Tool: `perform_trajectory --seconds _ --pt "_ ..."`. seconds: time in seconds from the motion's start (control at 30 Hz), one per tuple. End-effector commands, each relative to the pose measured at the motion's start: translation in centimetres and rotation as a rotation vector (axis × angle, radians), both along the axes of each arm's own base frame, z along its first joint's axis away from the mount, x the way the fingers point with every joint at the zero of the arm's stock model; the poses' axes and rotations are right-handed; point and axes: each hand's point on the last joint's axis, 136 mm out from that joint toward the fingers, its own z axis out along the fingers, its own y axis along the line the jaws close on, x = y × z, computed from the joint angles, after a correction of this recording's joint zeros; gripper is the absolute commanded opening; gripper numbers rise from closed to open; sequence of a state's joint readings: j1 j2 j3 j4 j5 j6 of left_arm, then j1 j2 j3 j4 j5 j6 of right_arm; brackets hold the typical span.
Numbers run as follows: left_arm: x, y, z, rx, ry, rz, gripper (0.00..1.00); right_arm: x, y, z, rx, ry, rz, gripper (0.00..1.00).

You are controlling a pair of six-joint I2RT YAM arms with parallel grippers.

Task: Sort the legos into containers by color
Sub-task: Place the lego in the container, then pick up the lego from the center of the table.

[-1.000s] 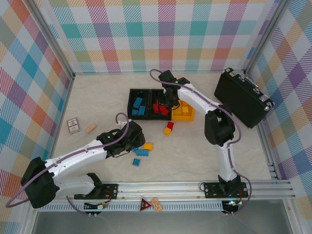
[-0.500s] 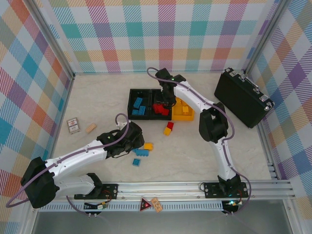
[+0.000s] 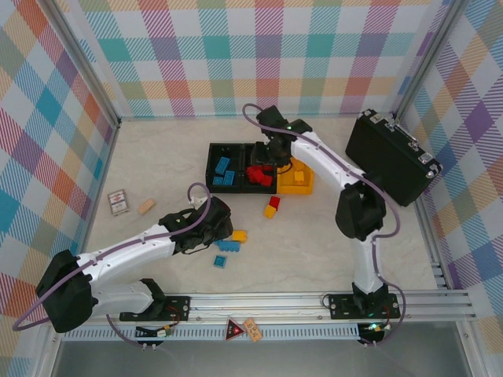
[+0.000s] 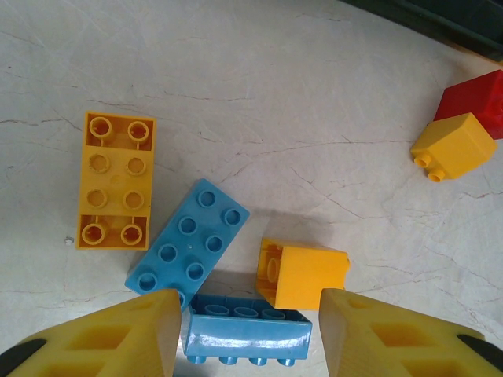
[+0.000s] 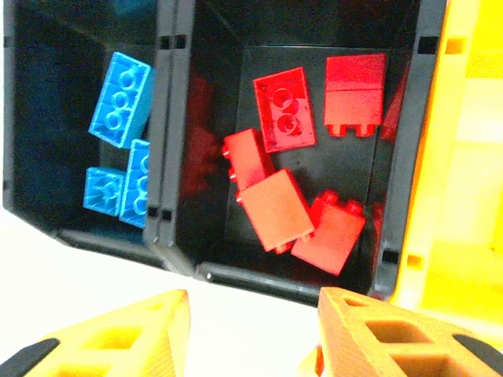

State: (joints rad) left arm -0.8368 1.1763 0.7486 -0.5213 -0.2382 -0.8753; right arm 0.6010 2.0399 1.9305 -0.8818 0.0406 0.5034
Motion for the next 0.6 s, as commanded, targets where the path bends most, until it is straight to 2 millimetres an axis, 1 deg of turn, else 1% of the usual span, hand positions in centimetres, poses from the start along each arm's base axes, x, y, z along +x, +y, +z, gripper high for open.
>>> perform_trajectory --seconds 0.0,0.23,0.3,0.47,0.5,0.53,0.57 --pt "0.4 -0.2 0.8 0.004 -0.026 0.006 0.5 -1.3 0.0 2.2 0.048 -0.046 0.027 0.46" --pt "0.4 0.2 1.0 0.022 -0.022 0.026 0.5 -5.5 -2.4 2.7 0.078 -0.055 0.042 0.53" --pt "0.4 0.6 0.8 0.039 -0.014 0.043 0.52 -6.8 -3.2 2.6 0.082 -0.055 0.05 0.54" --pt "0.3 1.6 0.3 0.08 0.003 0.071 0.54 -10.5 -4.6 1.9 0.124 -0.044 0.092 0.54" --pt "0.3 1.8 0.3 0.087 0.008 0.077 0.55 -11.0 -4.6 2.0 0.143 -0.048 0.1 0.54" --pt "0.4 2.1 0.1 0.096 0.014 0.084 0.55 -11.8 -4.7 1.5 0.159 -0.039 0.113 0.54" --pt "0.4 2.3 -0.1 0.104 0.018 0.089 0.55 -12.5 -4.7 1.4 0.18 -0.039 0.125 0.54"
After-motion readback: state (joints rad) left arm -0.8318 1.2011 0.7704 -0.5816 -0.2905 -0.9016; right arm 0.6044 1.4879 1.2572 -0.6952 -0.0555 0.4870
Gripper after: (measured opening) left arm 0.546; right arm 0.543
